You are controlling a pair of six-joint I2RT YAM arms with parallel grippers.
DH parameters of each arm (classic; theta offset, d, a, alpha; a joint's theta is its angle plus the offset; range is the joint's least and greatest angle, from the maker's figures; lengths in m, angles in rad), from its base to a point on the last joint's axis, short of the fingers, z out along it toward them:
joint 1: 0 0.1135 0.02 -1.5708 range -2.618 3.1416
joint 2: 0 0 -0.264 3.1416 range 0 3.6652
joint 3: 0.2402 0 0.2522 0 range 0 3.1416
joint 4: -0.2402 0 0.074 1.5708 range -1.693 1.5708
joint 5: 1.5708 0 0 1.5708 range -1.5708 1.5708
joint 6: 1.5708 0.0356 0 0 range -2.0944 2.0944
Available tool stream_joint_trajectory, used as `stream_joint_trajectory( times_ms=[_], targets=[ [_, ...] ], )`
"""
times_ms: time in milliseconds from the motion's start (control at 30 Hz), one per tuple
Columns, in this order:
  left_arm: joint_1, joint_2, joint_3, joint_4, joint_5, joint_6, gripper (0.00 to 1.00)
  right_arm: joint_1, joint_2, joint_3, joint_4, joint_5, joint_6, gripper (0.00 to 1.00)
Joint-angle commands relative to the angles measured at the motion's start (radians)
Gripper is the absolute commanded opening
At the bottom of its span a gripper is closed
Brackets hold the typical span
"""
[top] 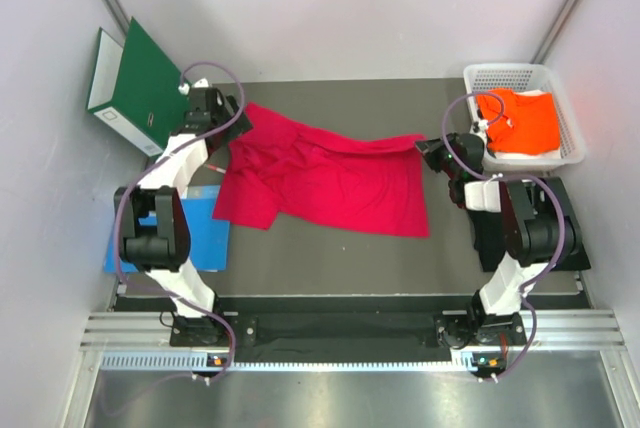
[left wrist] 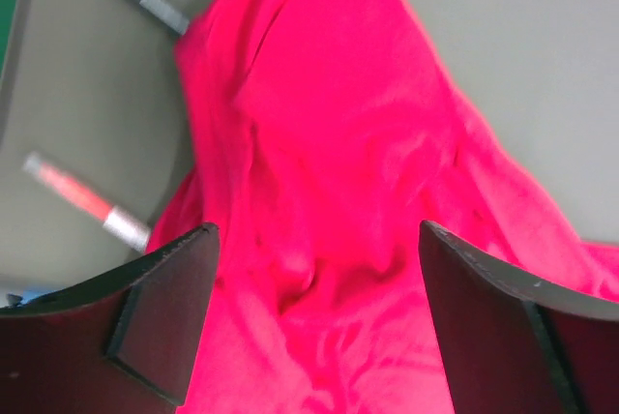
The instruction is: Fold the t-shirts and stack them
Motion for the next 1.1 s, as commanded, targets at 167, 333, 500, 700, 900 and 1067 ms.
stream_joint_trajectory(
  times_ms=[167, 333, 500, 700, 900, 1067],
  targets=[
    [-0.001, 0.293, 0.271, -0.013, 0.056, -0.015, 0.46, 0.005, -0.009, 0.041, -0.022, -0.005, -0.060, 0.00],
    [0.000, 0.393, 0.372, -0.059, -0.021, -0.019, 0.59, 0.005, -0.005, 0.030, -0.012, -0.017, -0.070, 0.00],
    [0.000, 0.441, 0.408, -0.066, -0.047, -0.007, 0.66, 0.005, 0.006, 0.022, -0.006, -0.023, -0.074, 0.00],
    [0.002, 0.479, 0.426, -0.081, -0.087, 0.005, 0.67, 0.003, 0.024, 0.011, 0.011, -0.037, -0.071, 0.00],
    [0.005, 0.445, 0.371, -0.098, -0.159, -0.001, 0.70, -0.002, 0.040, 0.010, 0.023, -0.041, -0.065, 0.00],
    [0.014, 0.451, 0.330, -0.075, -0.147, -0.021, 0.68, -0.002, 0.060, 0.005, 0.044, -0.049, -0.051, 0.00]
  ],
)
